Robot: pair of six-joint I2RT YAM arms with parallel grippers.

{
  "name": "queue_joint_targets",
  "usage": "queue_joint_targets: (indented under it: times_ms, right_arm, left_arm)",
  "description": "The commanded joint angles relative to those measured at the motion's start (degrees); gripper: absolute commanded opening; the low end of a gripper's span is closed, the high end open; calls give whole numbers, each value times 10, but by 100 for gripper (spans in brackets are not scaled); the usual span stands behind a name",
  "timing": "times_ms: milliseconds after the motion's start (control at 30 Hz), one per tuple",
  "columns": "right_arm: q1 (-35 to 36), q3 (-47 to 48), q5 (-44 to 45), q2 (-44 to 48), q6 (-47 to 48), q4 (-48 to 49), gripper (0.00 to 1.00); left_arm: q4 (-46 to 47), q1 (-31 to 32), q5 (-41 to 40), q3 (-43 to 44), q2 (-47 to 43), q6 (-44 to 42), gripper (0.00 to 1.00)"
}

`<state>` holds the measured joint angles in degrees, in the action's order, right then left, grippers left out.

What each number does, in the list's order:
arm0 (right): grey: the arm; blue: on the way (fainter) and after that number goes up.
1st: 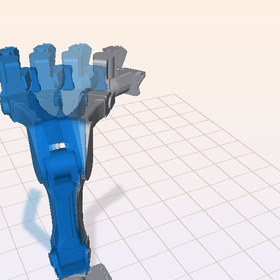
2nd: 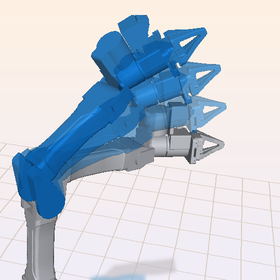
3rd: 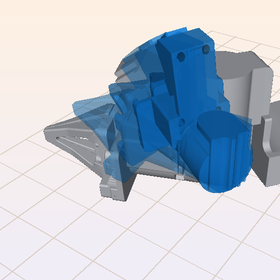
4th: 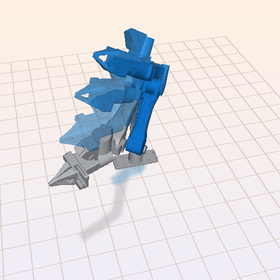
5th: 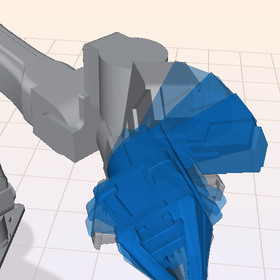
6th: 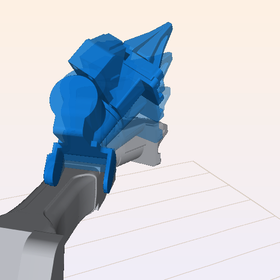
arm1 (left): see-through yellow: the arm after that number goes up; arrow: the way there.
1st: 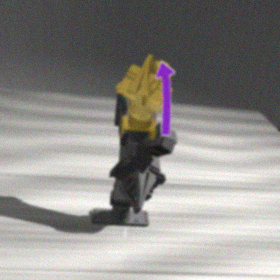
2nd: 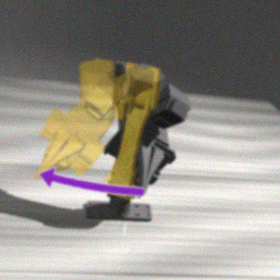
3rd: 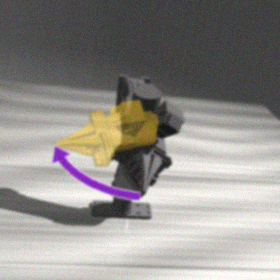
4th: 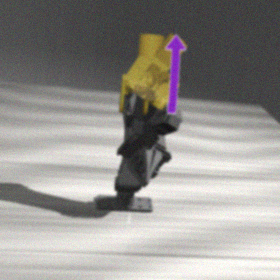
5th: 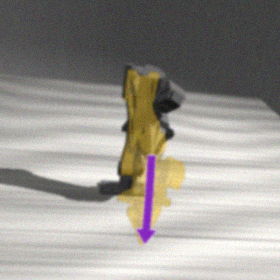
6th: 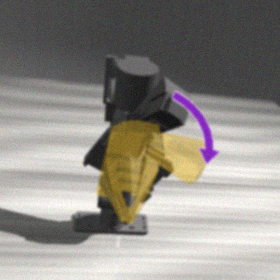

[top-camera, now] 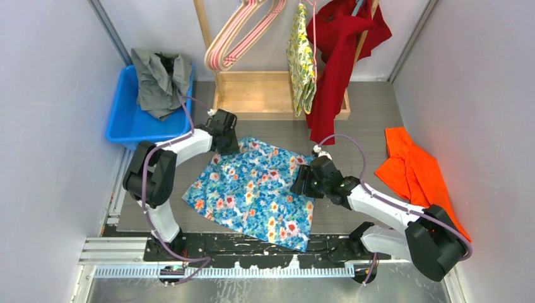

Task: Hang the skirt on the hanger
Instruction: Flatten out the skirt at the center of the board.

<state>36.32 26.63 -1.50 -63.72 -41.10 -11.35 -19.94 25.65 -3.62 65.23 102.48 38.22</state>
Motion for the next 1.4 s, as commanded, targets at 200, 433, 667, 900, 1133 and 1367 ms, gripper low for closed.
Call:
queue_joint_targets:
  times_ms: [200, 433, 667, 900, 1133, 1367]
  right_arm:
    - [3, 1, 19, -3, 1, 33, 63]
    - [2, 4, 44, -38, -2, 40, 65]
    - [-57, -3, 57, -103, -7, 87, 66]
    - [-120, 43, 58, -110, -2, 84, 66]
    - [-148, 115, 21, -42, 52, 13, 66]
    - [-146, 130, -74, 189, 41, -163, 66]
  left_arm:
    - [-29, -82, -78, 58, -29, -42, 29]
    - [-71, -86, -63, 62, -98, -53, 29]
    - [-81, -86, -43, 7, -190, -44, 29]
    - [-93, -86, -35, -7, -257, -40, 29]
    - [-128, -87, -39, 73, -253, -64, 29]
    - [-173, -104, -54, 212, -238, -87, 31]
